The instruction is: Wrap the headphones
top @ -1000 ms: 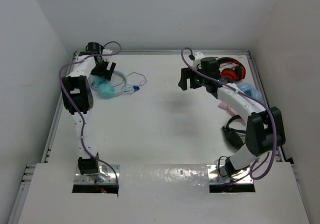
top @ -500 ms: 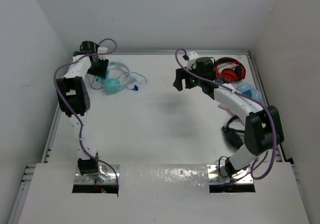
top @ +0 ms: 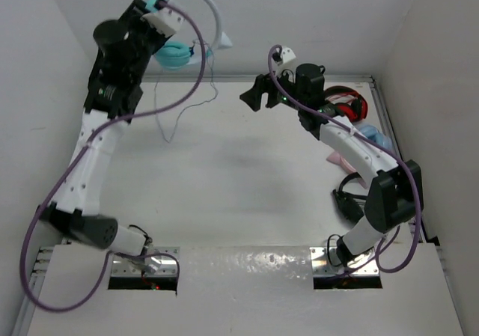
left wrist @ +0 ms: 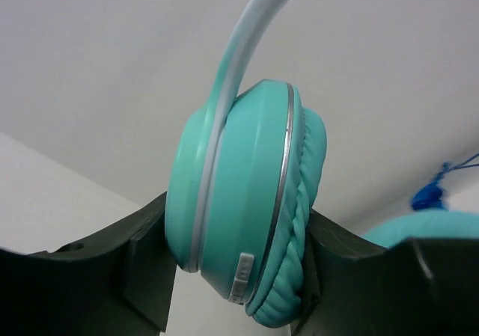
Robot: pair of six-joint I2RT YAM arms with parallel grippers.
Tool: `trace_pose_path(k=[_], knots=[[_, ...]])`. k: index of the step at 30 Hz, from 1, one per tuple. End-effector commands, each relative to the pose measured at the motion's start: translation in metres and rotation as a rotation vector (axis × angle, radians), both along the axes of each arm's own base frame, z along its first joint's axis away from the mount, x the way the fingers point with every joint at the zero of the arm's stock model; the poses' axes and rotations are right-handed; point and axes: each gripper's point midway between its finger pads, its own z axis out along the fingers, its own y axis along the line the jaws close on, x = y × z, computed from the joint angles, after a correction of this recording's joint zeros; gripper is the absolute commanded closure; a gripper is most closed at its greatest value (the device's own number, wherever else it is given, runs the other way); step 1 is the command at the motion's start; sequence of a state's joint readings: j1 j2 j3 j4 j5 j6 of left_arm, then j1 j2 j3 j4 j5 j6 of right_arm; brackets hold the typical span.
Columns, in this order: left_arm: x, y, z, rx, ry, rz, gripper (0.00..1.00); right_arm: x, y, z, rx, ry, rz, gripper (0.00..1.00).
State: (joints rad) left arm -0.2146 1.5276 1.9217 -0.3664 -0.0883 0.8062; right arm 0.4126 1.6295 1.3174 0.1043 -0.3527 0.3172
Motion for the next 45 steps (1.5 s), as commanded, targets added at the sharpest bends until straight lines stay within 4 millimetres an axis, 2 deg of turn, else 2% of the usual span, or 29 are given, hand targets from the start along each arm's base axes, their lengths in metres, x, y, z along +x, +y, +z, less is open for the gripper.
trace_pose_path(k=[1,2,3,4,5,6,7,8,9,11,16,17,20,22,23,24,26,27,28,31,32,33,35,36,37,39,41,43,45], knots=[[0.002,0.014,-0.039,0.258,-0.077,0.123,1.0,-0.013,0.005,0.083,0.109,-0.228,0.066,0.18],[-0.013,0.022,-0.042,0.35,-0.136,0.164,1.0,-0.018,0.002,0.084,0.109,-0.247,0.064,0.17],[-0.027,0.03,-0.017,0.461,-0.323,0.244,1.0,-0.02,0.002,0.088,0.117,-0.277,0.067,0.17],[-0.025,0.026,-0.073,0.524,-0.276,0.232,1.0,-0.022,0.002,0.083,0.114,-0.273,0.073,0.16],[-0.038,0.029,-0.062,0.491,-0.324,0.27,1.0,-0.023,0.003,0.084,0.114,-0.275,0.084,0.16],[-0.032,0.023,-0.085,0.387,-0.211,0.233,1.0,-0.029,0.007,0.081,0.115,-0.266,0.127,0.16],[-0.029,0.018,-0.049,0.258,-0.208,0.219,1.0,-0.033,0.01,0.079,0.116,-0.262,0.151,0.17],[-0.022,0.015,-0.075,0.081,-0.04,0.203,1.0,-0.038,0.013,0.081,0.122,-0.274,0.174,0.17],[-0.012,0.015,-0.059,0.002,-0.029,0.231,1.0,-0.038,0.012,0.077,0.121,-0.268,0.173,0.18],[-0.012,0.019,-0.065,-0.122,0.01,0.278,1.0,-0.038,0.009,0.08,0.127,-0.284,0.153,0.18],[-0.02,0.009,-0.087,-0.281,0.094,0.254,1.0,-0.032,0.013,0.085,0.169,-0.283,0.141,0.18],[-0.02,0.007,-0.089,-0.295,0.1,0.255,1.0,-0.028,0.015,0.082,0.189,-0.264,0.132,0.18],[-0.021,0.012,-0.096,-0.365,0.103,0.31,1.0,-0.017,0.025,0.095,0.287,-0.222,0.082,0.18],[-0.022,0.013,-0.098,-0.398,0.107,0.319,1.0,-0.002,0.034,0.084,0.309,-0.172,0.006,0.19],[-0.023,0.01,-0.1,-0.397,0.114,0.305,1.0,0.001,0.039,0.09,0.321,-0.185,-0.003,0.19],[-0.023,0.008,-0.101,-0.396,0.12,0.294,1.0,0.003,0.052,0.077,0.312,-0.164,0.043,0.18],[-0.024,0.008,-0.101,-0.406,0.129,0.293,1.0,0.0,0.07,0.079,0.321,-0.19,0.147,0.14],[-0.024,0.006,-0.101,-0.41,0.132,0.286,1.0,0.003,0.08,0.059,0.306,-0.166,0.193,0.14],[-0.025,0.005,-0.102,-0.413,0.138,0.283,1.0,-0.006,0.089,0.057,0.305,-0.185,0.268,0.16],[-0.025,0.003,-0.099,-0.416,0.137,0.27,1.0,-0.011,0.105,0.029,0.234,-0.219,0.344,0.17],[-0.025,0.003,-0.098,-0.418,0.135,0.271,1.0,-0.013,0.111,0.029,0.226,-0.232,0.374,0.18],[-0.026,0.004,-0.097,-0.413,0.136,0.271,1.0,-0.013,0.117,0.012,0.208,-0.192,0.403,0.21],[-0.026,0.004,-0.095,-0.411,0.134,0.272,1.0,-0.012,0.123,0.012,0.209,-0.166,0.428,0.32],[-0.026,0.005,-0.094,-0.409,0.13,0.274,1.0,-0.011,0.124,0.007,0.215,-0.138,0.427,0.47],[-0.026,0.005,-0.093,-0.407,0.131,0.276,1.0,-0.013,0.126,0.005,0.223,-0.13,0.446,0.54],[-0.026,0.006,-0.094,-0.403,0.13,0.281,1.0,-0.021,0.13,0.009,0.257,-0.129,0.483,0.62],[-0.025,0.007,-0.095,-0.399,0.131,0.287,1.0,-0.033,0.135,0.009,0.274,-0.105,0.535,0.6],[-0.025,0.007,-0.097,-0.393,0.133,0.291,1.0,-0.035,0.136,0.0,0.259,-0.08,0.52,0.75],[-0.025,0.007,-0.1,-0.381,0.139,0.29,1.0,-0.034,0.134,0.008,0.252,-0.125,0.48,0.9]])
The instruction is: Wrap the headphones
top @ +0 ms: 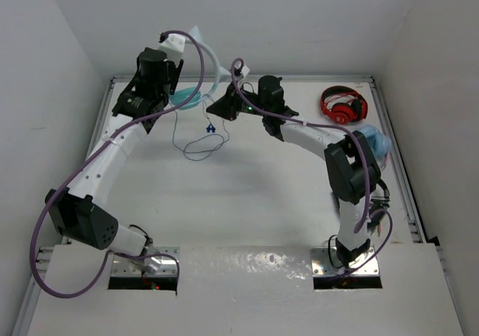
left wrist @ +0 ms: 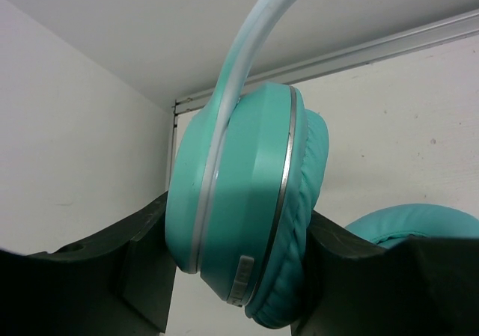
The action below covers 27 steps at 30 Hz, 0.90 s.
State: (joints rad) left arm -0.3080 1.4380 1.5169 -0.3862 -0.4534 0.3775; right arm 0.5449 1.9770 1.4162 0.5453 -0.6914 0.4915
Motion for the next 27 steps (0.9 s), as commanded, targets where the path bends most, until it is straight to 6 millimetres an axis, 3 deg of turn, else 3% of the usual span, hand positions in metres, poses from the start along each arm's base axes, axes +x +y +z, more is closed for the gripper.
trace_pose_path(k=[1,3,4,5,6,9,12,14,15,19,20,22,23,25,26,27], knots=[[-0.002,-0.002,0.049,-0.051,-0.155,0.001,1.0,-0.013,0.003,0.043,0.06,-0.121,0.009,0.99],[-0.001,-0.002,0.038,-0.007,-0.133,-0.017,1.0,-0.016,-0.002,0.068,0.079,-0.178,-0.012,1.0],[-0.003,0.0,0.007,0.046,-0.07,-0.026,1.0,-0.021,-0.006,0.085,0.086,-0.216,-0.015,1.0],[-0.003,0.0,0.008,0.047,-0.071,-0.022,1.0,-0.024,-0.009,0.098,0.097,-0.25,-0.016,1.0],[-0.004,0.002,-0.004,0.073,-0.042,-0.024,1.0,-0.027,-0.011,0.106,0.094,-0.259,-0.012,1.0],[-0.014,0.005,-0.056,0.114,0.077,-0.034,1.0,-0.047,-0.016,0.145,0.11,-0.343,0.026,1.0],[-0.022,0.0,-0.081,0.12,0.129,-0.085,1.0,-0.061,-0.024,0.179,0.157,-0.414,0.031,1.0],[-0.026,-0.002,-0.092,0.116,0.159,-0.098,1.0,-0.067,-0.028,0.192,0.207,-0.415,0.02,1.0],[-0.027,-0.002,-0.097,0.119,0.17,-0.098,1.0,-0.074,-0.034,0.212,0.26,-0.475,0.011,1.0],[-0.026,0.009,-0.101,0.108,0.163,-0.012,1.0,-0.083,-0.05,0.221,0.297,-0.502,-0.052,1.0],[-0.026,0.018,-0.097,0.114,0.151,0.047,1.0,-0.078,-0.057,0.221,0.279,-0.528,-0.112,1.0],[-0.022,0.024,-0.086,0.079,0.125,0.111,1.0,-0.076,-0.074,0.205,0.204,-0.531,-0.209,1.0],[-0.022,0.03,-0.08,0.07,0.113,0.148,1.0,-0.063,-0.088,0.198,0.176,-0.513,-0.323,1.0],[-0.02,0.031,-0.061,0.006,0.059,0.19,1.0,-0.049,-0.107,0.157,0.067,-0.424,-0.449,1.0],[-0.022,0.031,-0.057,-0.007,0.059,0.199,1.0,-0.045,-0.117,0.148,0.021,-0.407,-0.506,1.0],[-0.02,0.029,-0.043,-0.057,0.026,0.213,1.0,-0.035,-0.128,0.117,-0.077,-0.325,-0.573,1.0]])
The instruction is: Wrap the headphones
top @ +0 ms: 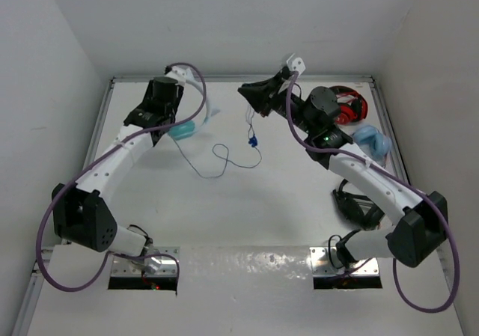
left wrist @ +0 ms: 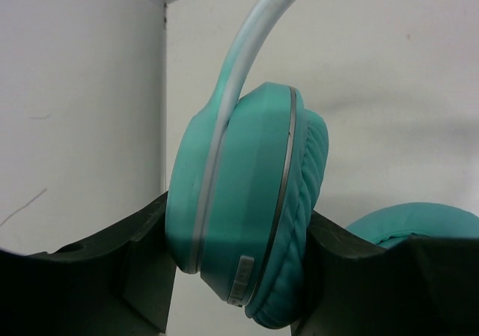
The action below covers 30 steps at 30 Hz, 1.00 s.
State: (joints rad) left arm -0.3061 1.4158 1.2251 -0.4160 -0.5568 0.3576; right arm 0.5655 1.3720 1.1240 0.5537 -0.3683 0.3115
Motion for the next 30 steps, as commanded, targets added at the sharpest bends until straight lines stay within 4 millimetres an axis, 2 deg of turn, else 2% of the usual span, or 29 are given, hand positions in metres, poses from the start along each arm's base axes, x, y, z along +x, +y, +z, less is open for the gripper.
trace_pose_path(k=[1,2,3,4,5,6,7,9,10,11,12,13,14,16,18,19,20,21,22,23,24,26,27,30], knots=[[0.017,0.0,0.079,-0.167,-0.26,0.126,1.0,0.035,-0.039,-0.063,-0.158,0.168,-0.293,0.8],[0.014,-0.002,0.078,-0.199,-0.241,0.135,1.0,0.041,-0.035,-0.091,-0.217,0.238,-0.29,0.58],[0.018,-0.005,0.089,-0.225,-0.258,0.137,1.0,0.034,-0.023,-0.104,-0.312,0.315,-0.199,0.37],[0.018,-0.007,0.091,-0.246,-0.252,0.135,1.0,0.034,-0.018,-0.116,-0.387,0.364,-0.169,0.03],[0.017,-0.01,0.093,-0.278,-0.247,0.143,1.0,0.031,-0.017,-0.171,-0.517,0.567,-0.144,0.01],[0.017,-0.012,0.091,-0.292,-0.237,0.145,1.0,0.045,-0.012,-0.141,-0.491,0.569,-0.176,0.01],[0.016,-0.014,0.088,-0.31,-0.227,0.149,1.0,0.051,-0.014,-0.147,-0.48,0.638,-0.223,0.01],[0.012,-0.017,0.081,-0.354,-0.207,0.177,1.0,0.071,-0.021,-0.143,-0.385,0.646,-0.354,0.01],[0.01,-0.017,0.076,-0.363,-0.196,0.19,1.0,0.073,-0.017,-0.135,-0.271,0.677,-0.371,0.01],[0.008,-0.017,0.071,-0.386,-0.195,0.213,1.0,0.083,-0.007,-0.106,-0.127,0.599,-0.356,0.01],[0.008,-0.017,0.07,-0.393,-0.195,0.221,1.0,0.076,-0.001,-0.108,-0.068,0.596,-0.333,0.01],[0.008,-0.017,0.069,-0.398,-0.197,0.232,1.0,0.075,0.007,-0.097,0.007,0.593,-0.316,0.01],[0.008,-0.017,0.069,-0.407,-0.201,0.238,1.0,0.077,0.012,-0.081,0.067,0.556,-0.313,0.01],[0.009,-0.018,0.072,-0.412,-0.21,0.234,1.0,0.086,0.018,-0.07,0.143,0.557,-0.333,0.01],[0.011,-0.02,0.075,-0.417,-0.214,0.225,1.0,0.096,0.023,-0.049,0.214,0.531,-0.328,0.01],[0.011,-0.021,0.076,-0.421,-0.215,0.221,1.0,0.104,0.03,-0.049,0.227,0.547,-0.326,0.01],[0.012,-0.022,0.077,-0.424,-0.217,0.218,1.0,0.108,0.033,-0.063,0.217,0.578,-0.337,0.01],[0.013,-0.023,0.078,-0.427,-0.22,0.215,1.0,0.113,0.036,-0.059,0.236,0.585,-0.333,0.05],[0.013,-0.023,0.079,-0.431,-0.222,0.213,1.0,0.121,0.043,-0.076,0.24,0.634,-0.334,0.09],[0.013,-0.024,0.079,-0.433,-0.224,0.211,1.0,0.123,0.047,-0.084,0.24,0.669,-0.331,0.14],[0.014,-0.024,0.079,-0.433,-0.224,0.21,1.0,0.125,0.052,-0.082,0.264,0.694,-0.319,0.22],[0.014,-0.024,0.08,-0.433,-0.226,0.21,1.0,0.127,0.066,-0.105,0.232,0.765,-0.291,0.28],[0.013,-0.023,0.08,-0.432,-0.227,0.213,1.0,0.128,0.072,-0.097,0.243,0.773,-0.271,0.31],[0.014,-0.022,0.08,-0.428,-0.232,0.22,1.0,0.13,0.08,-0.114,0.201,0.812,-0.308,0.31]])
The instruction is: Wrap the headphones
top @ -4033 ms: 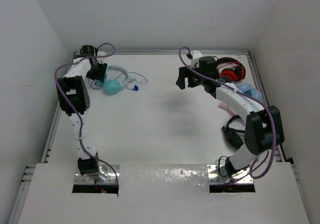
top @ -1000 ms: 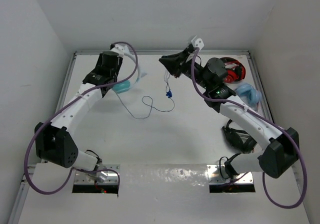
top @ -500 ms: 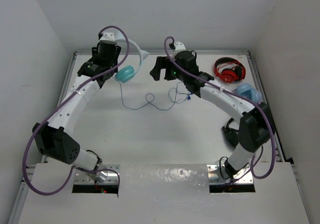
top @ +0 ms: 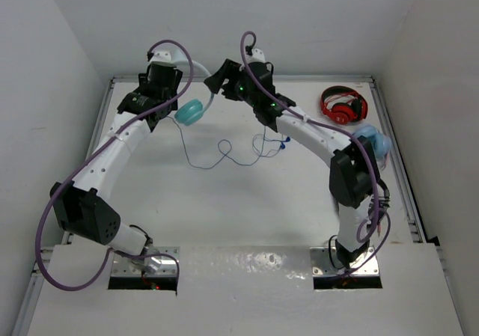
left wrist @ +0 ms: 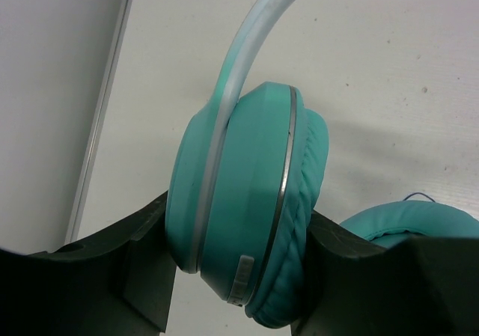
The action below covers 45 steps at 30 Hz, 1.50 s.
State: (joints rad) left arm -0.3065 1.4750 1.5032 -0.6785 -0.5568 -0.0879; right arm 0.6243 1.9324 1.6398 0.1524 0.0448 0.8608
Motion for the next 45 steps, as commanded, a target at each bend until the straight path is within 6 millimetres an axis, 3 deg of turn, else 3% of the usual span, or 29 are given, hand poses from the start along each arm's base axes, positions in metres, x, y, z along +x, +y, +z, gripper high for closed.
trace_pose_path(k=[1,7,10,11,12,14,15,16,18,19,21,22,23,26,28,31,34,36,37,38,39,40,41,45], knots=[[0.012,-0.006,0.037,-0.067,-0.146,0.019,1.0,-0.004,0.013,0.002,0.027,0.056,-0.002,0.27],[0.012,-0.008,0.037,-0.078,-0.147,0.013,1.0,-0.007,0.032,-0.022,0.018,0.115,0.037,0.32],[0.013,-0.019,0.033,-0.091,-0.123,-0.064,1.0,-0.005,0.042,-0.03,0.039,0.121,0.065,0.72],[0.013,-0.024,0.033,-0.096,-0.117,-0.096,1.0,-0.004,0.042,-0.029,0.026,0.106,0.069,0.99],[0.014,-0.036,0.028,-0.118,-0.102,-0.167,1.0,-0.004,0.041,-0.028,0.011,0.091,0.073,1.0],[0.012,-0.048,0.019,-0.081,-0.059,-0.296,0.59,-0.003,0.034,-0.029,-0.048,0.048,0.08,1.0],[0.009,-0.06,0.016,-0.088,-0.037,-0.382,0.34,0.0,0.025,-0.027,-0.119,-0.012,0.09,1.0],[0.008,-0.061,0.017,-0.036,-0.022,-0.447,0.01,0.001,0.018,-0.031,-0.165,-0.025,0.1,1.0],[0.001,-0.064,0.03,0.003,-0.027,-0.524,0.0,0.01,-0.003,-0.038,-0.288,-0.082,0.166,1.0],[0.0,-0.063,0.037,0.057,-0.033,-0.569,0.0,0.009,-0.015,-0.058,-0.376,-0.041,0.189,1.0],[-0.008,-0.067,0.061,0.109,-0.082,-0.658,0.0,0.021,-0.037,-0.06,-0.603,-0.142,0.215,1.0],[-0.012,-0.071,0.066,0.111,-0.097,-0.692,0.0,0.019,-0.046,-0.071,-0.701,-0.139,0.245,1.0],[-0.02,-0.075,0.076,0.112,-0.126,-0.733,0.0,0.017,-0.045,-0.068,-0.76,-0.181,0.283,1.0],[-0.039,-0.112,0.065,0.101,-0.104,-0.924,0.0,-0.001,-0.036,-0.064,-0.851,-0.325,0.489,1.0],[-0.039,-0.126,0.054,0.126,-0.058,-0.944,0.0,-0.007,-0.034,-0.057,-0.878,-0.387,0.492,1.0],[-0.042,-0.137,0.05,0.11,-0.014,-0.987,0.0,0.001,-0.04,-0.046,-0.905,-0.413,0.426,1.0],[-0.04,-0.132,0.035,0.124,0.039,-0.969,0.0,-0.004,-0.036,-0.034,-0.876,-0.444,0.44,1.0],[-0.035,-0.128,0.023,0.12,0.055,-0.924,0.0,-0.011,-0.03,-0.016,-0.803,-0.475,0.441,1.0],[-0.034,-0.128,0.021,0.113,0.055,-0.907,0.0,-0.017,-0.027,-0.018,-0.78,-0.47,0.453,1.0],[-0.028,-0.126,0.022,0.103,0.034,-0.869,0.0,-0.02,-0.025,0.0,-0.75,-0.521,0.441,1.0],[-0.026,-0.127,0.02,0.096,0.029,-0.859,0.0,-0.025,-0.023,0.004,-0.732,-0.54,0.446,1.0],[-0.022,-0.122,0.016,0.108,0.032,-0.825,0.01,-0.034,-0.02,-0.003,-0.704,-0.534,0.477,1.0],[-0.017,-0.119,0.018,0.113,0.014,-0.79,0.03,-0.04,-0.02,0.013,-0.677,-0.58,0.472,1.0],[-0.007,-0.112,0.012,0.116,0.019,-0.709,0.07,-0.062,-0.017,0.013,-0.66,-0.609,0.549,1.0]])
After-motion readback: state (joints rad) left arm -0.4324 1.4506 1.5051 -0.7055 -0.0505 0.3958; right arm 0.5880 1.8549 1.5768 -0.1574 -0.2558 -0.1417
